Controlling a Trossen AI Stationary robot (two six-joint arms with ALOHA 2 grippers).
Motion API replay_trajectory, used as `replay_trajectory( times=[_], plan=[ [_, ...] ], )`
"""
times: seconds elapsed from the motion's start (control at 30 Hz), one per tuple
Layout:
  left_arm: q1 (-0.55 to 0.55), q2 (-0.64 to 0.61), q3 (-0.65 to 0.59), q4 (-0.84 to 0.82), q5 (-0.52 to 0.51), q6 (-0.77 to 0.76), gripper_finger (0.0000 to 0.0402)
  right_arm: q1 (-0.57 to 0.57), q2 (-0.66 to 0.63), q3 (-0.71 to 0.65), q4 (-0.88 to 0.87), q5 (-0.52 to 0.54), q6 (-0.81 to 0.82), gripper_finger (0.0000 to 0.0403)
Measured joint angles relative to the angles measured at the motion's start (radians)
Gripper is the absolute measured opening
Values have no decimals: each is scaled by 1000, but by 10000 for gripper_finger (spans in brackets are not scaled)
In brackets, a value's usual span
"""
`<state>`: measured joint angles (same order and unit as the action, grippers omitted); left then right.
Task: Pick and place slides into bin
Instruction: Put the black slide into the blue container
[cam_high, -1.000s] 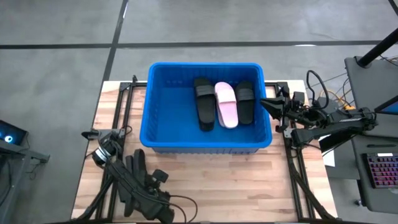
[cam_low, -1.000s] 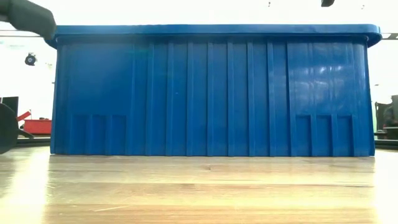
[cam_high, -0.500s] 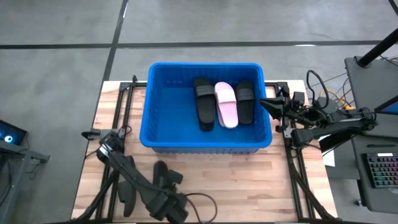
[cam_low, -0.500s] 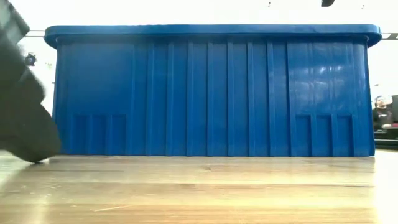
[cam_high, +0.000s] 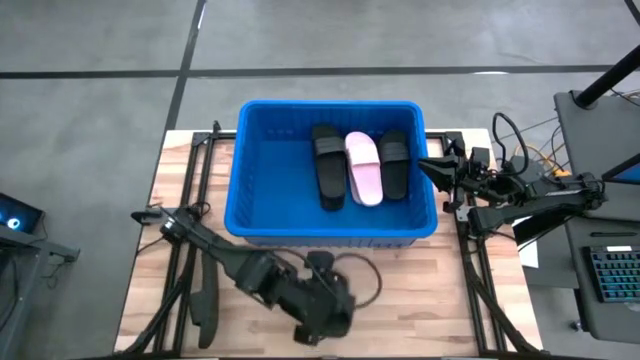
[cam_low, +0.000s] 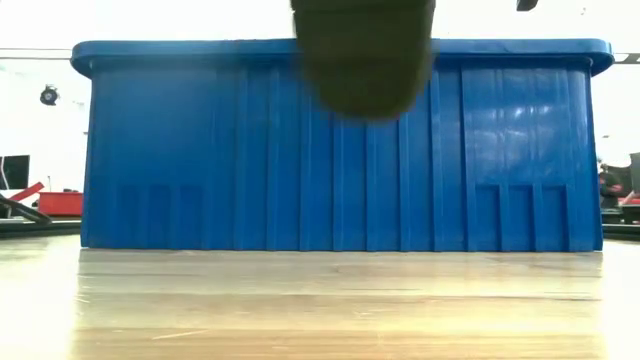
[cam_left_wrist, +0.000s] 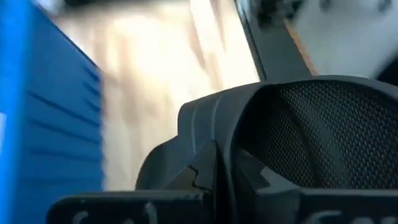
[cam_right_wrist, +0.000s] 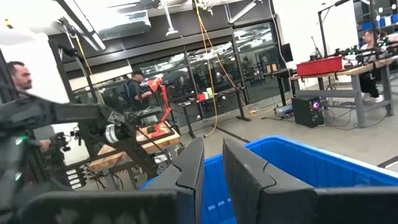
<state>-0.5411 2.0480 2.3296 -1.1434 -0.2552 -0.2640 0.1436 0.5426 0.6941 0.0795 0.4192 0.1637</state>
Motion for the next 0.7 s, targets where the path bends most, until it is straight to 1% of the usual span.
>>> replay_trajectory(
  times=[0.1, 0.17, 0.27, 0.33, 0.5, 0.53, 0.6, 0.7],
  plan=[
    [34, -41, -11, 72, -117, 44, 1, 0, -5, 0, -1, 0, 20, 52],
    [55, -65, -11, 88, -221, 84, 1, 0, -6, 0, -1, 0, 20, 52],
    [85, -92, -12, 93, -343, 122, 0, 0, -15, 0, -1, 0, 21, 52],
    [105, -99, -16, 88, -380, 154, 0, 0, -20, 0, 0, 0, 21, 52],
    [166, -104, -17, 100, -386, 240, 0, 0, -32, 0, 2, 0, 26, 52],
    [175, -104, -18, 113, -358, 257, 0, 0, -34, 0, 3, 0, 34, 52],
    [195, -104, -19, 156, -245, 307, 0, 0, -41, 0, 4, 0, 45, 52],
    [203, -110, -17, 197, -87, 340, 0, 0, -50, 0, 5, 1, 46, 52]
  ],
)
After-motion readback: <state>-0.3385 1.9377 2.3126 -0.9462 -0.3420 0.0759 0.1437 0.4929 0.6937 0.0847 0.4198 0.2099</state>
